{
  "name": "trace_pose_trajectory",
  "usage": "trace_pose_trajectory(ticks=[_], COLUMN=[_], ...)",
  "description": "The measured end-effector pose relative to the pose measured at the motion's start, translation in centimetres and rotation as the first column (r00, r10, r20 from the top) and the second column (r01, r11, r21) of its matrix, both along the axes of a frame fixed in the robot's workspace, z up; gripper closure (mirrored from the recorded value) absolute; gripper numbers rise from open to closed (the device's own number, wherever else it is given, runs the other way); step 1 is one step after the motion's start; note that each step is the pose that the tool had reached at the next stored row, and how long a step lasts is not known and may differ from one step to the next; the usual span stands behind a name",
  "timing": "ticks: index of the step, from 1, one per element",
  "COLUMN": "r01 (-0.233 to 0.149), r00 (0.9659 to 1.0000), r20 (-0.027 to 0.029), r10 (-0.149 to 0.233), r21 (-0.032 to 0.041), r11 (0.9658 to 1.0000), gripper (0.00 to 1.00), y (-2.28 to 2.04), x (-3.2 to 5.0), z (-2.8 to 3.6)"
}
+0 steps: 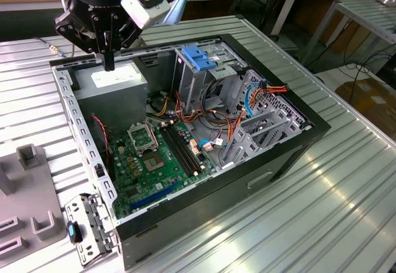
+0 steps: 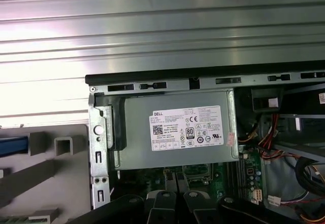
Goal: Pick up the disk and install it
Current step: 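Reach for the disk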
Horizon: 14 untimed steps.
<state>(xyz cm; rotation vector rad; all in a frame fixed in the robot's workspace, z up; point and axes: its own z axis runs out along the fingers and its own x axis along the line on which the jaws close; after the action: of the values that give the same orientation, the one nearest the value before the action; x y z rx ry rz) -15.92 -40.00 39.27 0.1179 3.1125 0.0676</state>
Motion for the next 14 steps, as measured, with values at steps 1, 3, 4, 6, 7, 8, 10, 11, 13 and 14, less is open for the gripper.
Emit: trace_pose_trajectory(ticks=[1,3,4,6,7,8,10,11,13,14], r01=[0.0,0.0,0.0,0.0,0.0,0.0,0.0,0.0,0.0,0.0], r00=[1.0,1.0,1.0,1.0,1.0,1.0,1.0,1.0,1.0,1.0], r20=[0.0,0.0,0.0,0.0,0.0,0.0,0.0,0.0,0.0,0.0], r10=[0.0,0.0,0.0,0.0,0.0,0.0,0.0,0.0,0.0,0.0], r21=[0.0,0.0,0.0,0.0,0.0,0.0,0.0,0.0,0.0,0.0], r11=[1.0,1.0,1.0,1.0,1.0,1.0,1.0,1.0,1.0,1.0], gripper=[0.85,0.85,0.85,0.85,0.85,0.85,0.85,0.85,0.85,0.85], y=[0.0,0.01,0.01,0.01,0.02,0.01,0.01,0.01,0.01,0.01], x=[-0.09,-0.35,-0.47,-0.64,-0.68,-0.77,-1.02,-1.08,-1.32,-1.39], z=[0.0,0.0,0.0,0.0,0.0,0.0,-0.01,-0.01,-0.01,-0.01])
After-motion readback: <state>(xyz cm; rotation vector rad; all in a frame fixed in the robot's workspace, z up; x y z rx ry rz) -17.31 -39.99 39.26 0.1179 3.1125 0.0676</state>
